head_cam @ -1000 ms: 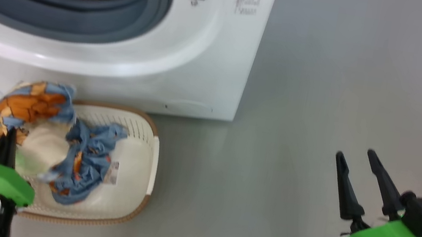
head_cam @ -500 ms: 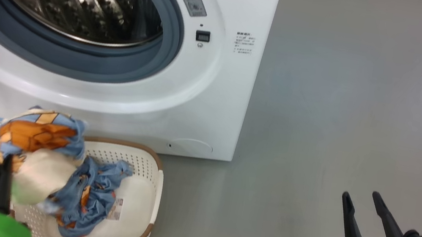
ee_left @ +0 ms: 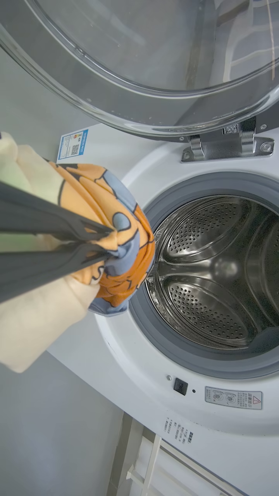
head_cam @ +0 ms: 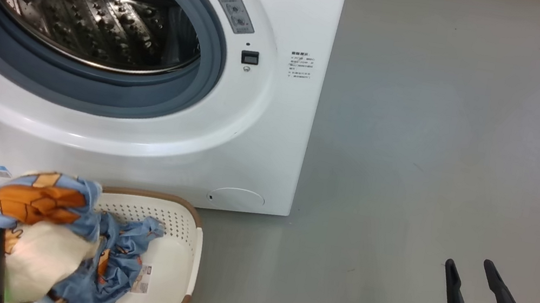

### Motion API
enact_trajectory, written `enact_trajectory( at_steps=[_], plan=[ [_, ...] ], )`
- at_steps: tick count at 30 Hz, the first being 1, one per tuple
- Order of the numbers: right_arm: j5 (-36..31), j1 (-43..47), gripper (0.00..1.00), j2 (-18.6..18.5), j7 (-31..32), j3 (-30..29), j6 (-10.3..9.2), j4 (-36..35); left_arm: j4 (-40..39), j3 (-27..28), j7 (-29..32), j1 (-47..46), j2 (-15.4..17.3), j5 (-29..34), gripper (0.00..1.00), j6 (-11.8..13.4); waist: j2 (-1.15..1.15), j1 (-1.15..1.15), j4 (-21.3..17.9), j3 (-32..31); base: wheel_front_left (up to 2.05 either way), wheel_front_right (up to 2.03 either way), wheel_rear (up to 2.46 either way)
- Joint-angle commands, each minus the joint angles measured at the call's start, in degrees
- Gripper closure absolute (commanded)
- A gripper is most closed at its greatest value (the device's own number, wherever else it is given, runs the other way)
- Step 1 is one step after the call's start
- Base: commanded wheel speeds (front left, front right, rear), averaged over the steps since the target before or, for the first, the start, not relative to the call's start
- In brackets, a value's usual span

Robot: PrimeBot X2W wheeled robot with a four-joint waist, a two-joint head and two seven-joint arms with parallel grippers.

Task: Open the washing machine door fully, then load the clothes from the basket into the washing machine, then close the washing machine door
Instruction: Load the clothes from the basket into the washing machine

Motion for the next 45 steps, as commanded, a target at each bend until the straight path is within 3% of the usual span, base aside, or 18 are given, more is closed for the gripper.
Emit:
enact_trajectory(
  at_steps=[1, 10, 18, 31, 39, 45],
  plan=[
    [0.81, 0.53, 0.0, -0.92, -0.28, 0.92, 0.09, -1.57, -1.94, 1.86, -0.7, -0.68, 1.03, 0.34, 1.0, -0.17, 0.0, 0.0, 0.01, 0.07, 0.0, 0.0, 0.0],
    [0.36, -0.83, 0.0, -0.31, -0.28, 1.07, 0.09, -2.28, -1.91, -0.17, -0.7, -5.67, 1.47, -1.55, 1.0, -0.17, 0.0, 0.0, -0.14, 2.74, 0.0, 0.0, 0.0],
    [-0.32, -4.14, 0.0, 0.82, -0.28, 1.36, 0.09, -3.3, 1.75, -1.92, -0.7, -21.78, 4.95, -2.86, 1.0, -0.17, 0.0, 0.0, -0.89, 9.3, 0.0, 0.0, 0.0],
    [-1.46, -10.38, 0.0, 2.94, -0.28, 3.29, 0.09, -5.06, 20.47, -1.84, -0.7, -49.13, 10.15, -4.52, 1.0, -0.17, 0.0, 0.0, -5.02, 18.98, 0.0, 0.0, 0.0],
    [-1.78, -12.43, 0.0, 4.29, -0.28, 4.73, 0.09, -5.58, 32.92, -4.81, -0.7, -60.08, 12.91, -5.1, 1.0, -0.17, 0.0, 0.0, -7.33, 23.29, 0.0, 0.0, 0.0],
    [-1.86, -13.07, 0.0, 4.93, -0.28, 5.79, 0.09, -5.76, 36.39, -6.28, -0.7, -65.5, 14.5, -4.57, 1.0, -0.17, 0.0, 0.0, -8.72, 24.82, 0.0, 0.0, 0.0]
  ],
)
